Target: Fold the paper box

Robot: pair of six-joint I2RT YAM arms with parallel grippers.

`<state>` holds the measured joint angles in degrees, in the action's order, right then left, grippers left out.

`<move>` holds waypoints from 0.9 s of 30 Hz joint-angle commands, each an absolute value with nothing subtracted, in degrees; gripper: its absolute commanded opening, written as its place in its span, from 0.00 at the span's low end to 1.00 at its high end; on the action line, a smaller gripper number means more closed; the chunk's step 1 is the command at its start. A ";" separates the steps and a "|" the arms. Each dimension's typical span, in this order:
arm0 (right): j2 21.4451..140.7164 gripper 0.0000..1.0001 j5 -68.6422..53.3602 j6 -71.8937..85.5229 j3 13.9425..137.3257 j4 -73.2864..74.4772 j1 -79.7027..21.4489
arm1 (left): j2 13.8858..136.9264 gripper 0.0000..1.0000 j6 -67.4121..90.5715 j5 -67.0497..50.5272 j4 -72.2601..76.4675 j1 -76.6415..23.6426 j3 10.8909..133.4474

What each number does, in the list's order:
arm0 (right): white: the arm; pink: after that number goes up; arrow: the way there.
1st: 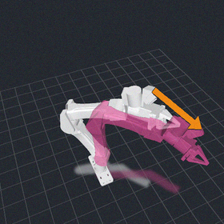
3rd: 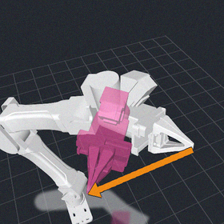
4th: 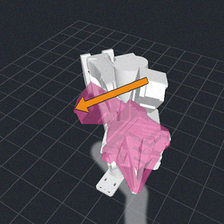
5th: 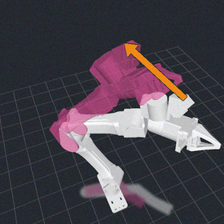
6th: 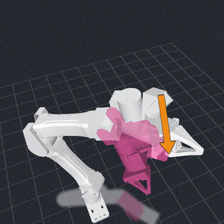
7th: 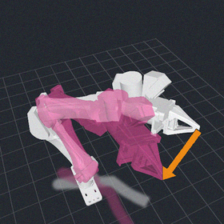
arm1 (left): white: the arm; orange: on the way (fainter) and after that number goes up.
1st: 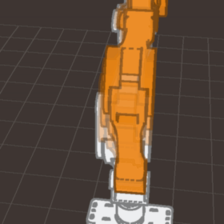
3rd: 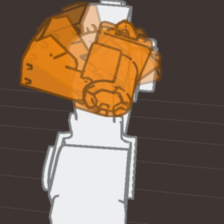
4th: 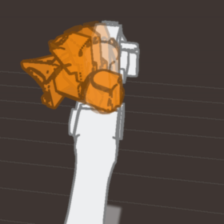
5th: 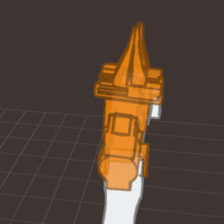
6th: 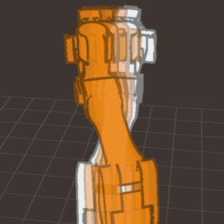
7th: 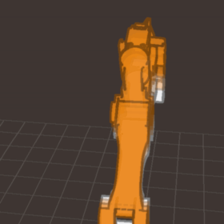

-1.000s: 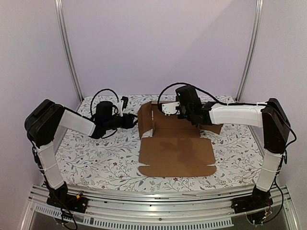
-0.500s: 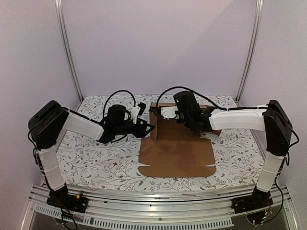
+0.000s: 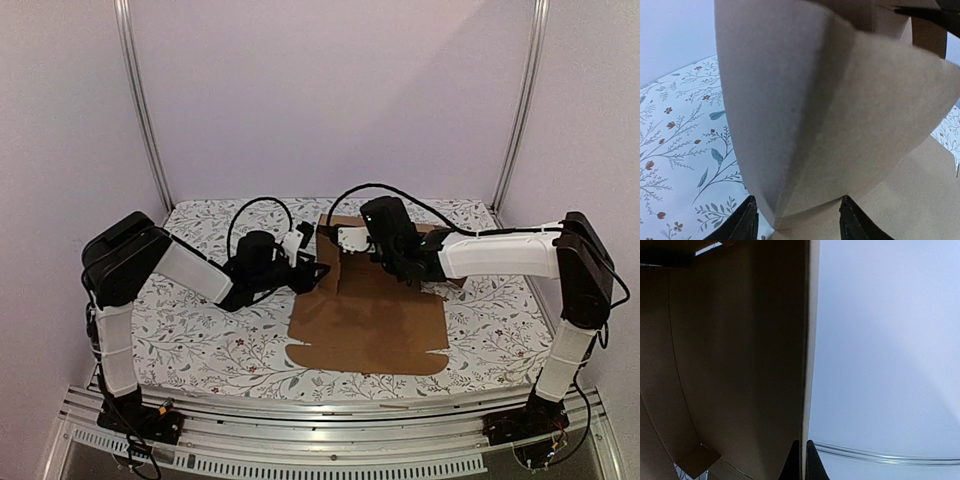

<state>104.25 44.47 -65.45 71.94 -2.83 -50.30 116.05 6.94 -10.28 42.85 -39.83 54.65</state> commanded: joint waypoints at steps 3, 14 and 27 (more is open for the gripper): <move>103.87 0.00 40.51 -60.66 71.22 10.76 -52.56 | 118.38 0.50 8.39 5.52 54.12 -44.95 53.97; 104.86 0.00 41.98 -55.26 72.29 13.57 -53.45 | 119.24 0.44 6.50 26.82 68.71 -52.11 49.19; 101.90 0.00 30.69 -49.52 75.65 28.28 -54.36 | 117.43 0.54 2.51 19.70 68.92 -52.29 48.38</move>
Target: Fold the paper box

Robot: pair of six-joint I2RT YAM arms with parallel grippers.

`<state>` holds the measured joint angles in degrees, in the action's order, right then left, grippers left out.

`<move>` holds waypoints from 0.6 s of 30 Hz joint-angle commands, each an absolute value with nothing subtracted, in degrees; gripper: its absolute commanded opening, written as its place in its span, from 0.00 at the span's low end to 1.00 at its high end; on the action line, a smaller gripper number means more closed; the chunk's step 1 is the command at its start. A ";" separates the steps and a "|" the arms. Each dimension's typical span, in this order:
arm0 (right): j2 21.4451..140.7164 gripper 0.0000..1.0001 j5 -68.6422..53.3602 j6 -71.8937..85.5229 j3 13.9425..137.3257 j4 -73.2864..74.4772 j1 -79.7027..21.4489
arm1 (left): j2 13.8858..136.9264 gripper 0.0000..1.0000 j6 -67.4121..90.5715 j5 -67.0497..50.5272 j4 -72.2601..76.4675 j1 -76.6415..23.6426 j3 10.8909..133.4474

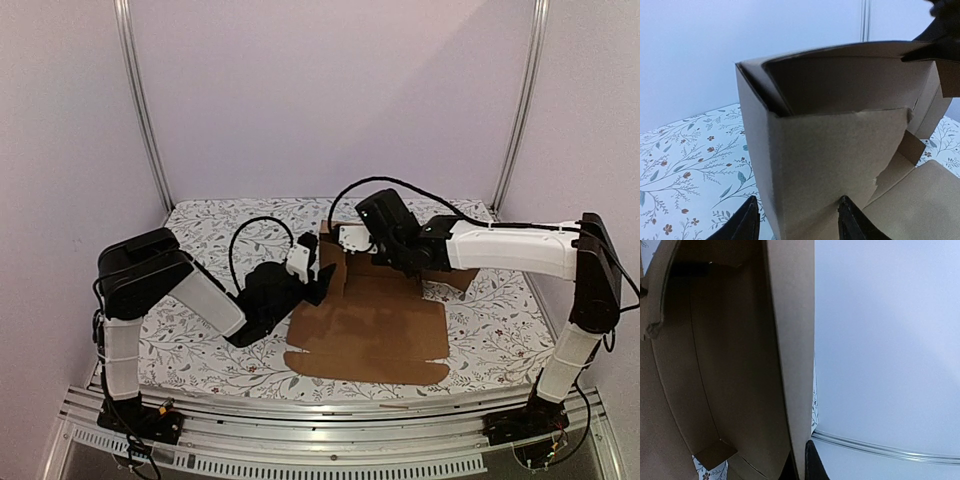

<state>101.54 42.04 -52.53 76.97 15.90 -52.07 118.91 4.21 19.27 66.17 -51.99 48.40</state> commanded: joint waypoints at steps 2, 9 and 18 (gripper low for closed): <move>101.08 0.00 29.91 -49.27 75.60 29.39 -54.61 | 116.43 0.58 0.80 20.03 73.35 -52.38 45.89; 100.28 0.00 28.35 -47.98 77.15 32.32 -54.77 | 113.10 0.64 -5.30 13.07 68.77 -52.21 43.72; 101.11 0.00 26.04 -51.49 78.92 34.63 -54.95 | 109.28 0.64 -3.44 7.17 60.48 -52.14 41.84</move>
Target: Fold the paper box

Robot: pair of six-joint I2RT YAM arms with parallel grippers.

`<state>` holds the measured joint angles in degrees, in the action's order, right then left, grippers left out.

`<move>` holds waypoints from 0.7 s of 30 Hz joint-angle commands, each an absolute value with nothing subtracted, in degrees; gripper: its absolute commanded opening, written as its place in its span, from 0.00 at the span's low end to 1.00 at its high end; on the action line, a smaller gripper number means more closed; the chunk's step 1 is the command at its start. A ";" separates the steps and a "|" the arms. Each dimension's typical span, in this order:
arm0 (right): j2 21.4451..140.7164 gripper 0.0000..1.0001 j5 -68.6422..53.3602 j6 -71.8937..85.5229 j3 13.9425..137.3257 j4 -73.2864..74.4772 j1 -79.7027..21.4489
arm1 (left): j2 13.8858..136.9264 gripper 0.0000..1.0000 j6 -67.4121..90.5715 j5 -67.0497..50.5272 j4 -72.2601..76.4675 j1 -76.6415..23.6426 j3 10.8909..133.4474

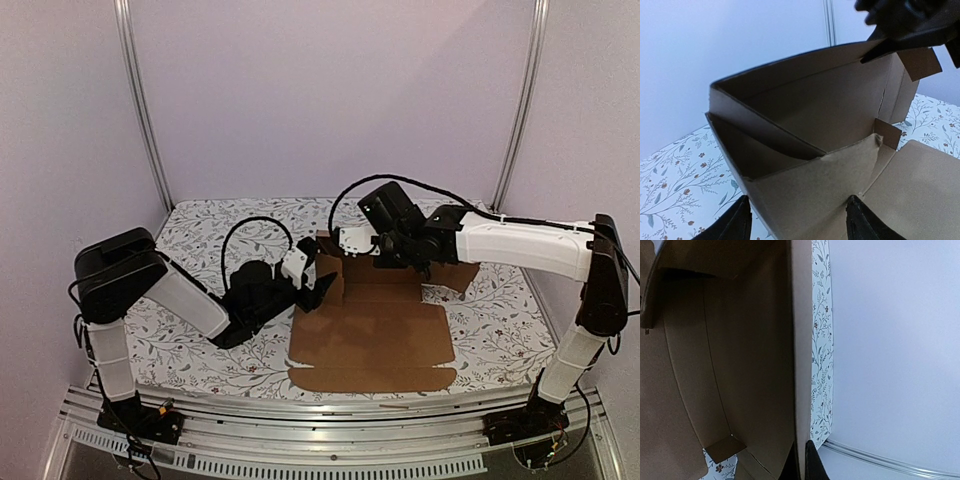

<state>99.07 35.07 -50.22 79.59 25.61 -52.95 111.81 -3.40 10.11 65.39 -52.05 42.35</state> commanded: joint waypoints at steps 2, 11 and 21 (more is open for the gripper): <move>101.39 0.00 25.74 -51.79 79.98 34.92 -54.96 | 108.56 0.65 -3.25 8.22 59.04 -51.98 41.79; 104.33 0.00 30.39 -48.76 85.43 33.99 -53.18 | 104.78 0.67 -1.27 8.68 62.61 -50.47 36.09; 103.47 0.00 39.79 -52.81 77.15 22.39 -54.95 | 103.41 0.67 1.58 4.74 63.86 -48.91 32.26</move>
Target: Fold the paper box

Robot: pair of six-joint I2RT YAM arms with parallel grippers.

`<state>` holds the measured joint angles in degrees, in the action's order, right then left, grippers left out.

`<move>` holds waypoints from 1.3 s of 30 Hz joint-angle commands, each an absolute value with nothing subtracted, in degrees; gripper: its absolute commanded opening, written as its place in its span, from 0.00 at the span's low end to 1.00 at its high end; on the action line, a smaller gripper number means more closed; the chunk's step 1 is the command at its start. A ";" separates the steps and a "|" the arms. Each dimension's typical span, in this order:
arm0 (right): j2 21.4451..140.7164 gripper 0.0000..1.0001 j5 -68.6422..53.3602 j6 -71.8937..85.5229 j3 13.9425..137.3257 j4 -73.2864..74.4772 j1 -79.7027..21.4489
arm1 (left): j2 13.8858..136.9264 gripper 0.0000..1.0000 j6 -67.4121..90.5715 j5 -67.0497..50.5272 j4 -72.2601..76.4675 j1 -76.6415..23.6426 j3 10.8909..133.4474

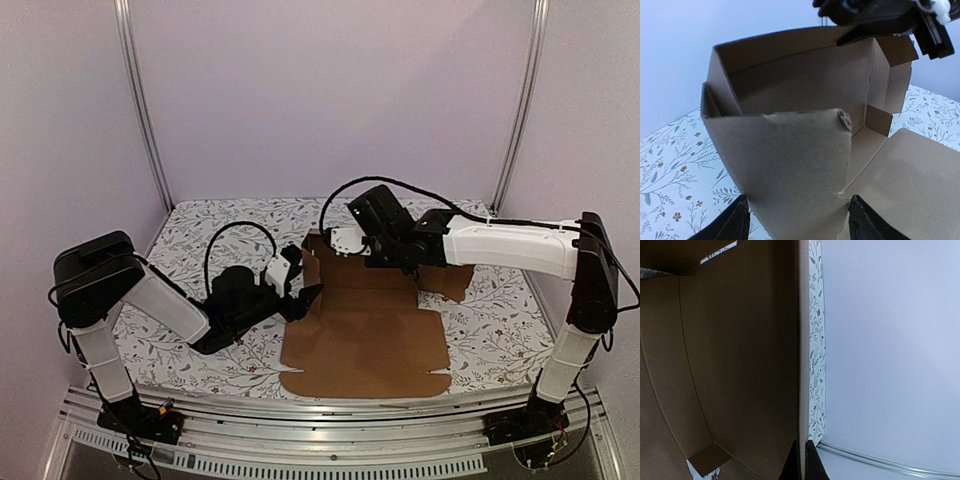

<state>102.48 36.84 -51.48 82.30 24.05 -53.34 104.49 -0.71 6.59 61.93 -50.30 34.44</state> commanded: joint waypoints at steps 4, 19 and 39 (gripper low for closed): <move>103.24 0.00 44.80 -53.91 76.05 16.98 -55.67 | 103.89 0.65 4.16 1.53 68.33 -46.73 30.13; 105.13 0.00 53.38 -66.79 66.79 -4.36 -58.96 | 97.44 0.69 9.93 -12.46 64.06 -42.10 28.25; 104.07 0.00 52.57 -73.12 61.41 -14.15 -59.10 | 79.28 0.64 11.09 11.00 30.39 -34.67 28.40</move>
